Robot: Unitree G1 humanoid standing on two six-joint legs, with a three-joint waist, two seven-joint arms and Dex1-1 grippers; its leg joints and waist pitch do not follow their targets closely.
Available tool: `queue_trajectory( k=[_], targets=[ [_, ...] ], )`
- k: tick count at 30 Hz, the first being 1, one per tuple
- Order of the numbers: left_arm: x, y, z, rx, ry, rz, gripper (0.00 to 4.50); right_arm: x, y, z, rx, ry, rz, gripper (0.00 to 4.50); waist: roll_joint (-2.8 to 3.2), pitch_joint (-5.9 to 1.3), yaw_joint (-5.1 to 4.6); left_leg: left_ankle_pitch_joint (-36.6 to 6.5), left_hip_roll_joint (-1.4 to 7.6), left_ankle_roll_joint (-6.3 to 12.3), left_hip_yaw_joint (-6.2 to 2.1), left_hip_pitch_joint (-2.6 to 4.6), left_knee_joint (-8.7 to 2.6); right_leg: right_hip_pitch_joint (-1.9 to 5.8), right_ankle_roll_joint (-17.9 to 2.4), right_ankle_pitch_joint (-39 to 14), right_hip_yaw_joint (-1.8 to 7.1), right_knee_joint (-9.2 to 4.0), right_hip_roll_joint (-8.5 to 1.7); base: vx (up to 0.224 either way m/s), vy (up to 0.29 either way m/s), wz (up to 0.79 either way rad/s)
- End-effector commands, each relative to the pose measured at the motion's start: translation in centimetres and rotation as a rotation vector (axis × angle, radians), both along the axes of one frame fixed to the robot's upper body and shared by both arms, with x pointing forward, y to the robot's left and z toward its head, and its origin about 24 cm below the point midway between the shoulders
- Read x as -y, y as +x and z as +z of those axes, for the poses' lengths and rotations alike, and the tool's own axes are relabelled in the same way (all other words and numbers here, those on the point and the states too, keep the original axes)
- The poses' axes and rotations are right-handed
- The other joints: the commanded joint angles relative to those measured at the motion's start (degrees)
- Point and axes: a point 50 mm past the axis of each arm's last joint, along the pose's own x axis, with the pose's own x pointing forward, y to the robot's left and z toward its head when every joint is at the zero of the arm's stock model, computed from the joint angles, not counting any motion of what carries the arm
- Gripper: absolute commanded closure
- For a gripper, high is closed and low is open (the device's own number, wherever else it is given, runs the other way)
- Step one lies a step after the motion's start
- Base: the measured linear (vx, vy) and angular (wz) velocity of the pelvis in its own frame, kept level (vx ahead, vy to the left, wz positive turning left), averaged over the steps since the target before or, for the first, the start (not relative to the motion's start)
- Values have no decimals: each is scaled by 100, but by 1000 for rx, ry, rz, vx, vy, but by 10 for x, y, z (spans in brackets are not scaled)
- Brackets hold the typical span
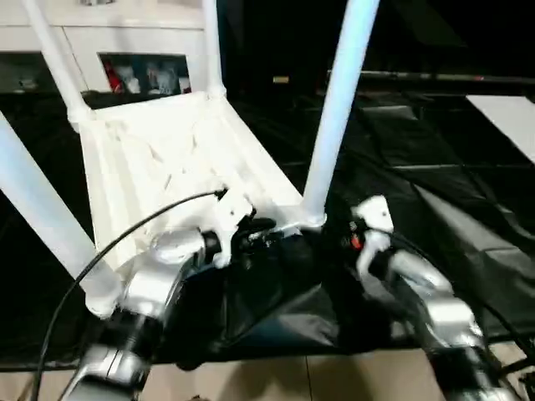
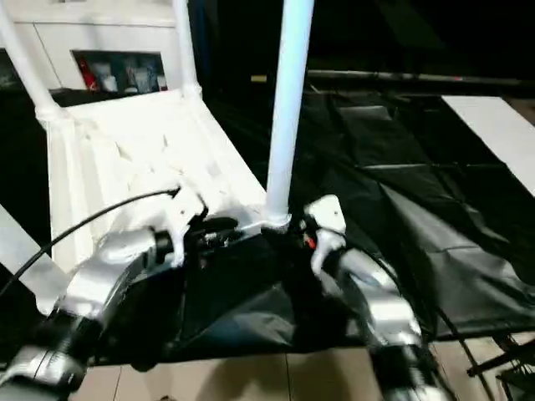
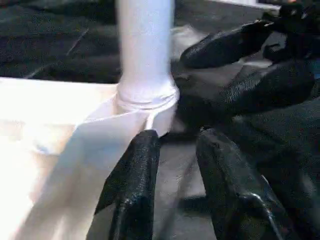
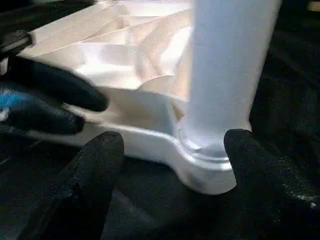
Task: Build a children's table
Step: Rotate leg to tighten
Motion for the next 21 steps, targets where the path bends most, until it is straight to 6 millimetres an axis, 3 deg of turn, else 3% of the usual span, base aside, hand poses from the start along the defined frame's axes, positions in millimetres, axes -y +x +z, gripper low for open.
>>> queue_trajectory(
  k=[1, 4, 8, 10, 11, 14, 15, 16, 17, 18, 19, 20, 21],
  targets=[
    [1, -12, 2, -36, 8, -59, 265, 9, -3, 7, 4, -24, 41, 98, -18, -297, 24, -1274, 159, 245, -2, 5, -407, 340, -838, -1670, 299, -424, -331, 0, 0, 0],
    [-2, -29, -2, -95, 24, -116, 241, 15, -8, 10, -32, -19, 111, 98, 26, -311, 8, -1232, 151, 242, -12, 5, -399, 346, -869, -1491, 304, -396, -297, 0, 0, 0],
    [-13, -51, -4, -183, 52, -142, 215, 2, -8, 6, -81, -27, 223, 98, 30, -313, -16, -1180, 134, 300, 6, 6, -380, 326, -971, -1319, 296, -395, -264, 0, 0, 0],
    [-18, -58, 0, -213, 50, -135, 196, -7, -2, 3, -88, -24, 230, 98, 44, -315, -39, -1209, 138, 236, -1, 14, -384, 323, -1051, -1335, 288, -384, -267, 0, 0, 0],
    [-19, -60, 1, -222, 51, -134, 187, -10, 1, 3, -94, -15, 228, 98, 12, -307, -47, -1233, 130, 227, -7, 6, -395, 324, -1093, -1431, 284, -376, -273, 0, 0, 0],
    [-27, -75, 1, -273, 78, -126, 163, -28, 15, -2, -116, -18, 259, 98, 5, -313, -65, -1280, 138, 172, -14, 29, -388, 304, -1086, -1548, 286, -362, -279, 0, 0, 0],
    [-27, -75, 1, -273, 78, -126, 163, -28, 15, -2, -116, -18, 259, 98, 6, -302, -99, -1259, 131, 161, -23, -6, -400, 320, -1102, -1532, 286, -349, -273, 0, 0, 0],
    [-31, -80, 0, -287, 88, -82, 151, -36, 25, -4, -119, -38, 257, 98, -66, -310, -101, -1231, 130, 170, 0, 21, -382, 306, -1085, -1517, 289, -369, -271, 0, 0, 0],
    [-32, -82, 0, -294, 91, -63, 143, -38, 28, -4, -116, -48, 254, 98, -59, -297, -113, -1174, 126, 171, -7, -3, -395, 317, -1119, -1504, 288, -359, -273, 0, 0, 0],
    [-32, -82, 0, -294, 91, -63, 143, -38, 28, -4, -116, -48, 254, 98, -24, -306, -100, -1167, 131, 155, -8, 14, -384, 309, -1127, -1495, 293, -343, -283, 0, 0, 0],
    [-36, -86, 0, -302, 101, -18, 138, -41, 41, -5, -107, -79, 184, 98, -23, -320, -68, -1052, 136, 147, 6, 60, -367, 283, -1136, -1316, 302, -338, -276, 0, 0, 0],
    [-38, -89, 0, -312, 103, 0, 131, -42, 47, -5, -106, -90, 142, 98, -80, -306, -123, -1015, 131, 114, -8, 10, -394, 309, -1254, -1153, 284, -302, -262, 0, 0, 0],
    [-38, -89, 0, -312, 104, 1, 118, -42, 48, -5, -106, -92, 137, 98, -70, -305, -113, -1093, 117, 115, -5, 7, -387, 319, -1230, -1235, 278, -301, -252, 0, 0, 0]
  ],
)
